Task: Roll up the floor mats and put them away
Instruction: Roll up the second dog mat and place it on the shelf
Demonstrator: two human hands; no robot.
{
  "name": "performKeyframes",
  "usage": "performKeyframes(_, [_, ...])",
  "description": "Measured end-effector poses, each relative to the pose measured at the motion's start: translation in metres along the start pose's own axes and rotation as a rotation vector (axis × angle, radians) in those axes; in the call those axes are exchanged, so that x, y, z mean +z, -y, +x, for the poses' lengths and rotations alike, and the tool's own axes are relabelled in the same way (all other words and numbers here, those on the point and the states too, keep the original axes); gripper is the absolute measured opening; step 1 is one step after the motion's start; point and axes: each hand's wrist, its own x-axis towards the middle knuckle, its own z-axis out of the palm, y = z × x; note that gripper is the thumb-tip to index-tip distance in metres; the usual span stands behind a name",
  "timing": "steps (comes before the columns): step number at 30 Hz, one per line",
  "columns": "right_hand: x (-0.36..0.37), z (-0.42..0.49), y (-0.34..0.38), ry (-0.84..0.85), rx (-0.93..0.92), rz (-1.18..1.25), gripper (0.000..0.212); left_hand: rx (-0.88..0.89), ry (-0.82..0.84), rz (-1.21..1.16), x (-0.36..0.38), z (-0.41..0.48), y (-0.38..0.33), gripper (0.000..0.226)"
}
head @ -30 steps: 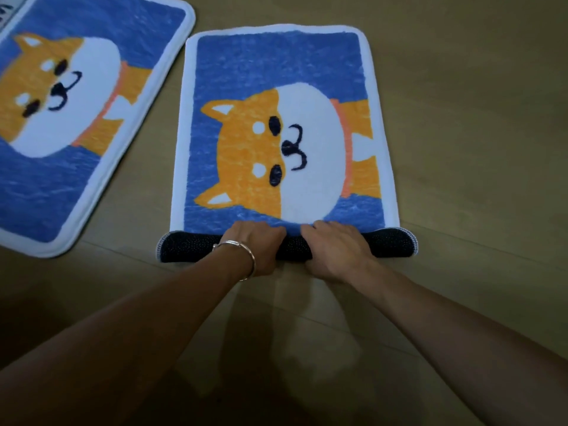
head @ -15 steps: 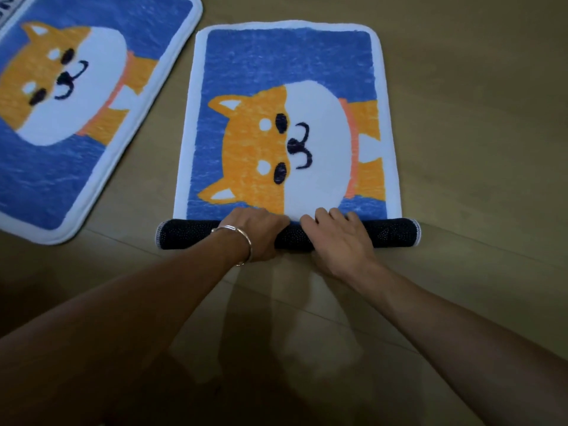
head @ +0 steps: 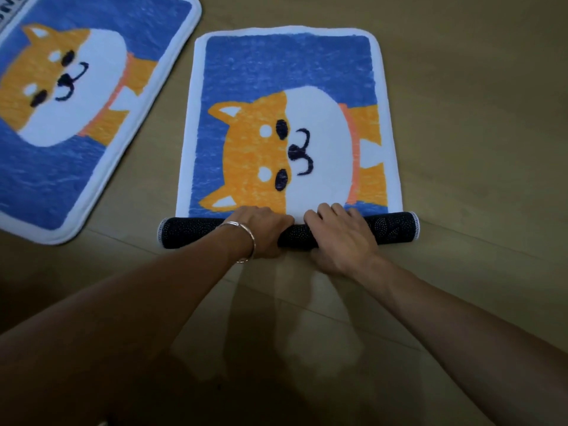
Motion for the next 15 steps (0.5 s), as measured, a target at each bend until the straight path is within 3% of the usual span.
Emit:
performKeyframes(5, [-0.011, 0.013, -0.003, 0.182, 0.054, 0.193, 0.019, 0.055, -0.238, 0.130, 0.021, -0.015, -0.005, 0.047])
performKeyframes(8, [-0.016, 0.018, -0.003, 0.271, 0.065, 0.239, 0.017, -0.050, -0.175, 0.103, 0.019, -0.012, -0.009, 0.033])
performKeyframes(13, [-0.002, 0.002, -0.001, 0.010, 0.005, 0.042, 0.031, -0.029, 0.089, 0.014, -0.004, 0.004, -0.007, 0.030])
performKeyframes(15, [-0.001, 0.001, -0.004, -0.015, 0.006, 0.013, 0.029, -0.019, 0.133, -0.040, -0.011, 0.004, -0.006, 0.034])
